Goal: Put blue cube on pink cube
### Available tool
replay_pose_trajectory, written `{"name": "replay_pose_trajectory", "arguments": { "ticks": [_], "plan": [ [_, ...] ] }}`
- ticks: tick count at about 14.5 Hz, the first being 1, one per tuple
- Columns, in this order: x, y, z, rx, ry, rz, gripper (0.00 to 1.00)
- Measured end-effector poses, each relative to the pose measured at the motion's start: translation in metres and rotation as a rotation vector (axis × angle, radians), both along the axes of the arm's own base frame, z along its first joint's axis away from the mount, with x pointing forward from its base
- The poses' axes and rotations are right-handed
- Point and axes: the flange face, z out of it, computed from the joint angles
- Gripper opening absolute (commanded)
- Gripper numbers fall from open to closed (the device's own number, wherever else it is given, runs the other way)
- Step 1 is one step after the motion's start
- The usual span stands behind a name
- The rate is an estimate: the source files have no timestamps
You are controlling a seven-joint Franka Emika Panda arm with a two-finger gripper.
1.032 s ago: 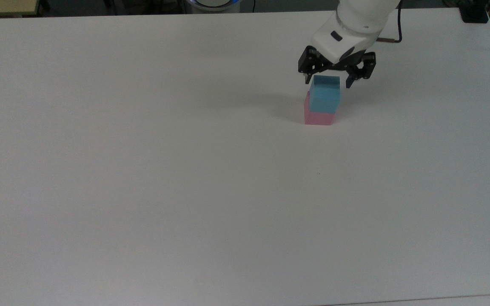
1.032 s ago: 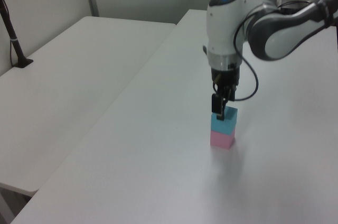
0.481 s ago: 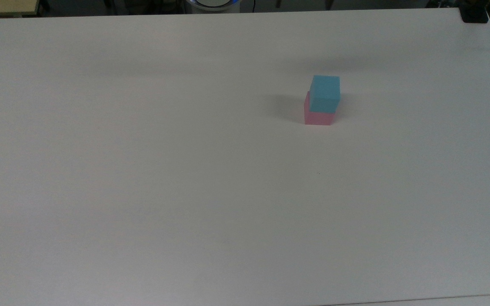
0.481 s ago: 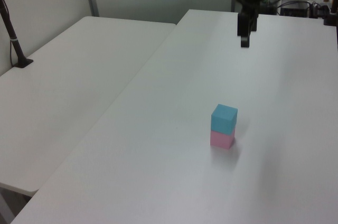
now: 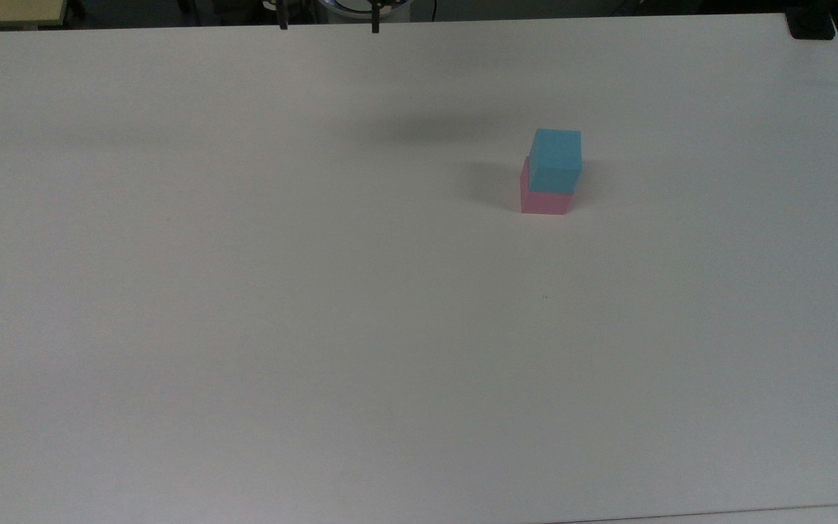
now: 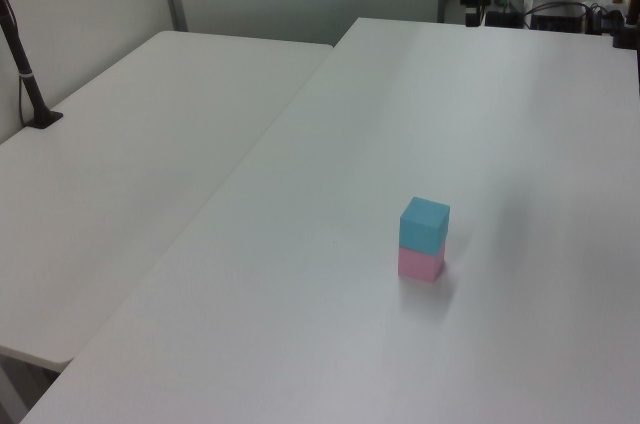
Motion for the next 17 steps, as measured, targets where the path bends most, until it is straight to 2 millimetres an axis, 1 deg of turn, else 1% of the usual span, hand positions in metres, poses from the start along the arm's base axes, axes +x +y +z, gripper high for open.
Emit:
{"name": "replay_pose_trajectory", "arguments": {
  "ticks": [2, 8, 12, 17],
  "plan": [
    [0.0002, -0.0087, 0.0, 0.0, 0.0, -0.008, 1.0],
    [-0.0027, -0.007, 0.0061, 0.002, -0.01, -0.005, 1.0],
    [-0.0029, -0.0113, 0.0067, 0.002, -0.012, -0.014, 1.0],
    [-0.0016, -0.0111, 0.0041, -0.001, -0.009, -0.054, 1.0]
  ]
}}
